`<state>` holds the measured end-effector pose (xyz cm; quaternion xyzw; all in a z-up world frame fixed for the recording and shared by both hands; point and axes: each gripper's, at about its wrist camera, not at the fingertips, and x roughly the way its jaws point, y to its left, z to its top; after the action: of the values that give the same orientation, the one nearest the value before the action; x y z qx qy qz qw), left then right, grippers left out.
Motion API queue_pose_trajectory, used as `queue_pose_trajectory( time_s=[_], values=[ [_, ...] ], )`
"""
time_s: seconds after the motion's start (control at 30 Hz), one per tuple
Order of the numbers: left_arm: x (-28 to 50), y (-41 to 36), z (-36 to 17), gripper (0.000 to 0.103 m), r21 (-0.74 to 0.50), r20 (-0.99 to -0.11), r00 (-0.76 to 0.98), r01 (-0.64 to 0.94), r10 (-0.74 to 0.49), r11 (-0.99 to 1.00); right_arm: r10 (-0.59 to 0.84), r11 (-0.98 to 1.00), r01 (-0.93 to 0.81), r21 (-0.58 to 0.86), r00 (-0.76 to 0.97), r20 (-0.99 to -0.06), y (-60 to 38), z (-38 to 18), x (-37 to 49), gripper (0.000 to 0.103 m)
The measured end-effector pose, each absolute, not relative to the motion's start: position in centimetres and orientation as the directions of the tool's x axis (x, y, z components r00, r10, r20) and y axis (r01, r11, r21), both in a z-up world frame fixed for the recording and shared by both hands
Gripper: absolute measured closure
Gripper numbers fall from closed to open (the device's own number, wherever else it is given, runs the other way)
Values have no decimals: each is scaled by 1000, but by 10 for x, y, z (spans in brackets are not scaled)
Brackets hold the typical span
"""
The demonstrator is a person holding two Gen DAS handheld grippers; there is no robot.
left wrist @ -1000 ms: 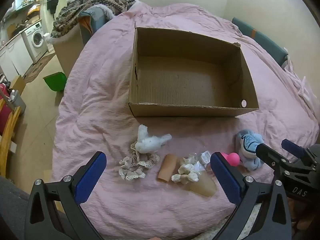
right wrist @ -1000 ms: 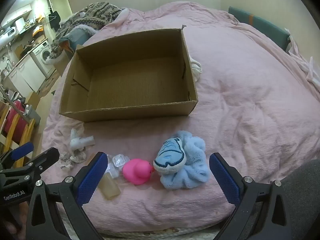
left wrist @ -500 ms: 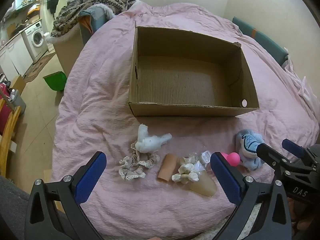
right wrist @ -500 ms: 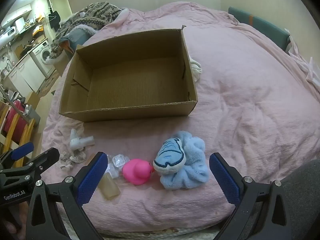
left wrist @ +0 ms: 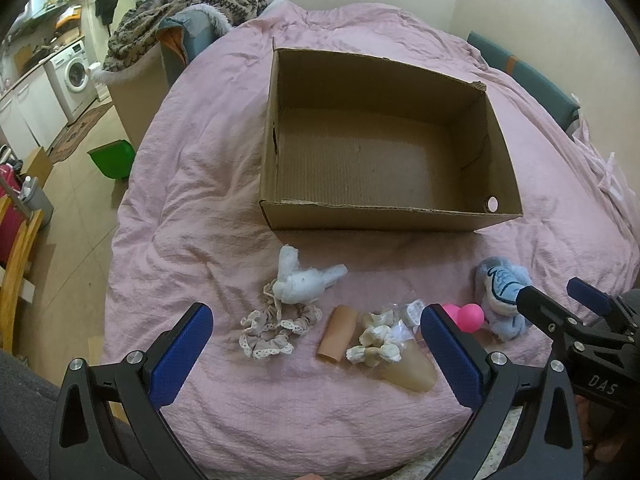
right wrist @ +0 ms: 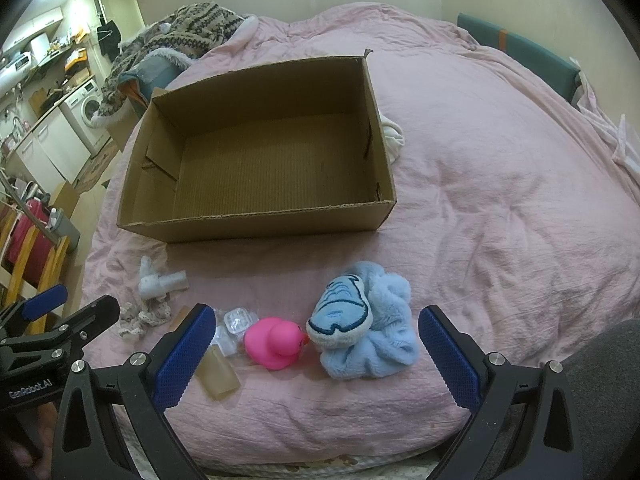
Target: Organize soft objects
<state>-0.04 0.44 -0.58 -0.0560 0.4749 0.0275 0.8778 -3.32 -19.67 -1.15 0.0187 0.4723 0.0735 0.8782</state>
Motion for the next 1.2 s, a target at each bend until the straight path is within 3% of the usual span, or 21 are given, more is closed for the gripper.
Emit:
queue_pose_trajectory(
  time_s=[1.2],
  values=[
    [-3,9,-13,0,-67,-844,537,-106,0,992,147,988,-113,102,541,-828,-197,-9,-33,0]
  ],
)
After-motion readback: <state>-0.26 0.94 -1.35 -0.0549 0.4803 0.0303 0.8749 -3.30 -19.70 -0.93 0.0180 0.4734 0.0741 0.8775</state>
